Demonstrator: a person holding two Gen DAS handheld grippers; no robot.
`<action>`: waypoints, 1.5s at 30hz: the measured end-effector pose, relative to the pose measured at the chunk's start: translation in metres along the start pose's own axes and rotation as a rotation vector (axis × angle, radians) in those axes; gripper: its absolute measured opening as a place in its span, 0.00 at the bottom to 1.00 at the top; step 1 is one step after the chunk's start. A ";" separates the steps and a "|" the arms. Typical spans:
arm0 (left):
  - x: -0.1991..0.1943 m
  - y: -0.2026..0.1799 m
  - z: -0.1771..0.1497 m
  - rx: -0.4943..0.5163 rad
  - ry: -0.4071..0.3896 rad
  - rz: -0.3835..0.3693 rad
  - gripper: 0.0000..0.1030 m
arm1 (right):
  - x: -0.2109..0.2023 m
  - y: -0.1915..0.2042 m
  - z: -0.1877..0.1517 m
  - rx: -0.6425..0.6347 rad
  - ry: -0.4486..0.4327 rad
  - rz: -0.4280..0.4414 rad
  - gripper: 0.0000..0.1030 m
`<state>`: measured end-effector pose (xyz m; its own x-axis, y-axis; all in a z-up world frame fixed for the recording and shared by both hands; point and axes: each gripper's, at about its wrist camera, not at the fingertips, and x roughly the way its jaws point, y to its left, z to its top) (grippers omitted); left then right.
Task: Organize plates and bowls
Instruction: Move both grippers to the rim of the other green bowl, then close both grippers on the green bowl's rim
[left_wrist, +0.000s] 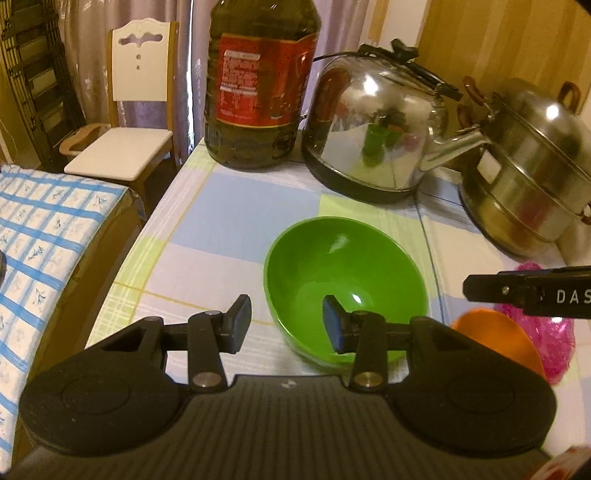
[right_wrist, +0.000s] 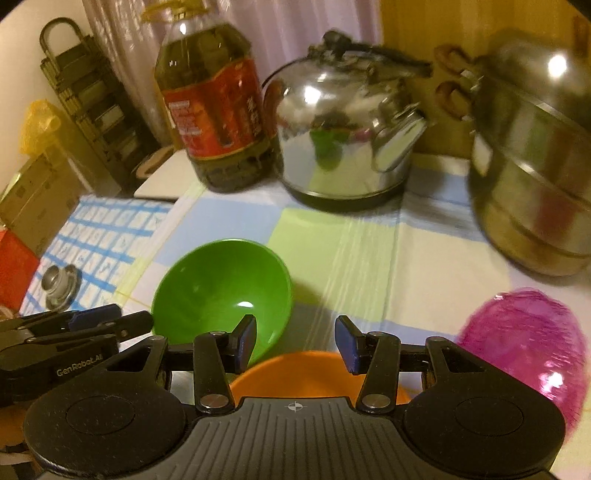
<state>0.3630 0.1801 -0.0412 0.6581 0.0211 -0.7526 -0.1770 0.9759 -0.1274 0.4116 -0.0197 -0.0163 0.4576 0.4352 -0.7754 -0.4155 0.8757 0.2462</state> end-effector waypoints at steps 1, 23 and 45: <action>0.005 0.002 0.001 -0.007 0.002 0.002 0.37 | 0.005 -0.001 0.002 0.005 0.011 0.016 0.47; 0.062 0.029 0.013 -0.086 0.079 -0.054 0.10 | 0.090 -0.004 0.024 -0.003 0.198 0.018 0.21; 0.019 0.021 0.026 -0.050 0.032 -0.036 0.06 | 0.056 0.014 0.033 -0.007 0.143 0.009 0.07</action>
<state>0.3913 0.2071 -0.0414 0.6412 -0.0211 -0.7671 -0.1910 0.9638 -0.1861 0.4573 0.0243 -0.0369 0.3369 0.4084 -0.8484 -0.4249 0.8700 0.2501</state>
